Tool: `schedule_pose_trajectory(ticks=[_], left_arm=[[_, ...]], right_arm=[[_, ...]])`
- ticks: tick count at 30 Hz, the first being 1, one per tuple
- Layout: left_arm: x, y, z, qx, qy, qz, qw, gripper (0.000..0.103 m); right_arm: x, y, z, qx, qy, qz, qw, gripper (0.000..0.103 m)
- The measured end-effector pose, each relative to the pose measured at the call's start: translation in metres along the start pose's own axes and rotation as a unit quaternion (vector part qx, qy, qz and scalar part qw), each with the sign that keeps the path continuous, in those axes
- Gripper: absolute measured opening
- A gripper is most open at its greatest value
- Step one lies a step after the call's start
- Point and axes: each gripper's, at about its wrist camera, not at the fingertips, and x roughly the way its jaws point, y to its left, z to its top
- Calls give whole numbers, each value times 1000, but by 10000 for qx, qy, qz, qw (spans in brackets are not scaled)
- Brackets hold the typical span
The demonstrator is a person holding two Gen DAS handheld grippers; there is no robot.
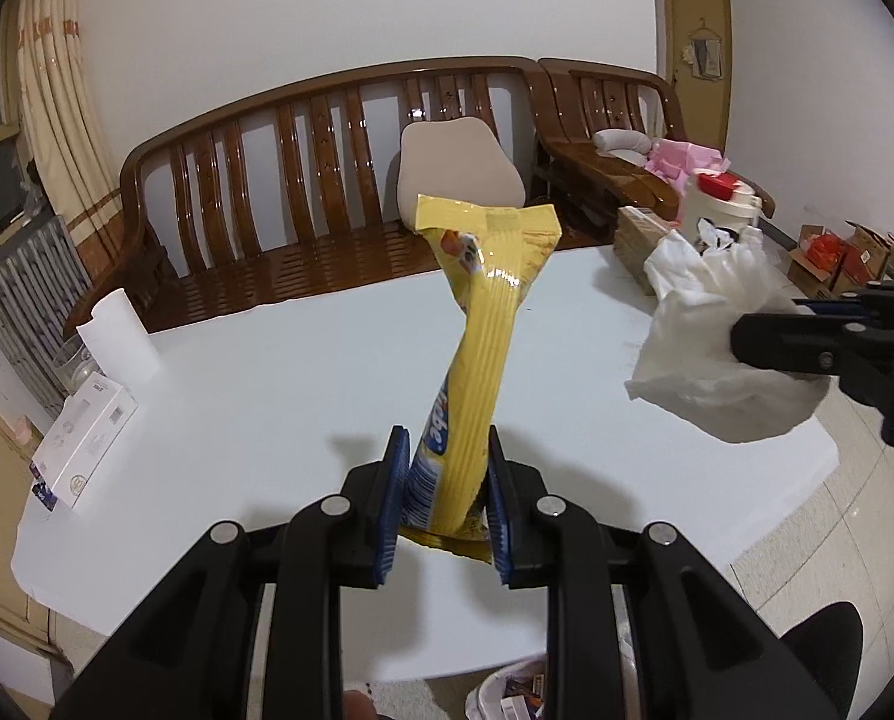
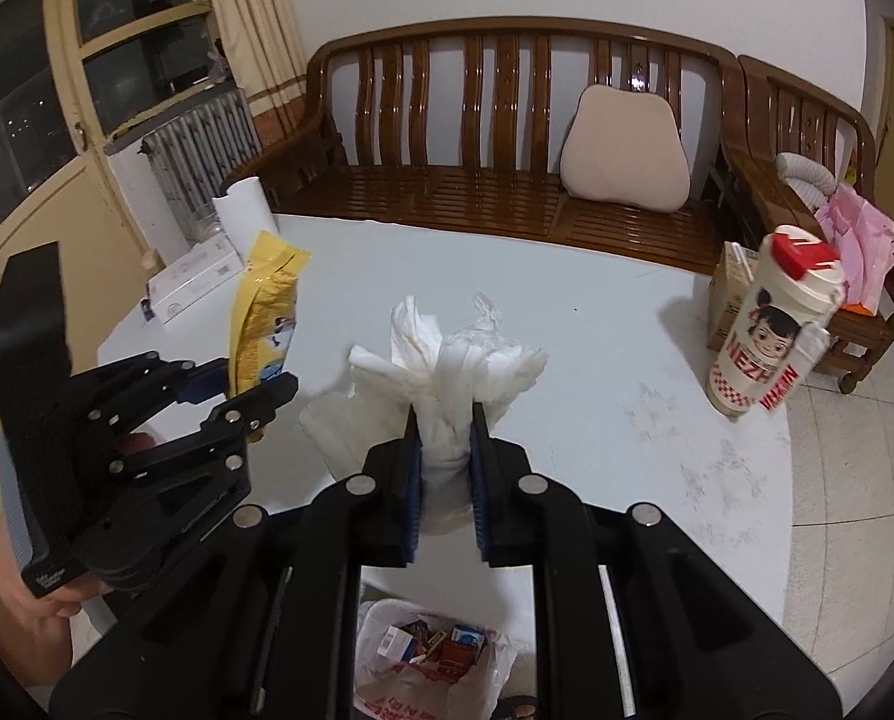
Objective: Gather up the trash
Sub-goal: 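Lift the wrapper and tissue and carry them down over the bag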
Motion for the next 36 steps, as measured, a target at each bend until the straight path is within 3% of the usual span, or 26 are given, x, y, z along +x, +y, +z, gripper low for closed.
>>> schedule_pose_trajectory(ticks=[17,36], left_arm=[[-67,-33,-51,256,-202,-182,9993,24],[-72,-61,-140,348,318,-437,9979,24]], right_arm=[[-69,19,-86,-197,-5,-116,9997,13],[-59,44,-166,-133,366,-152,9991,13]])
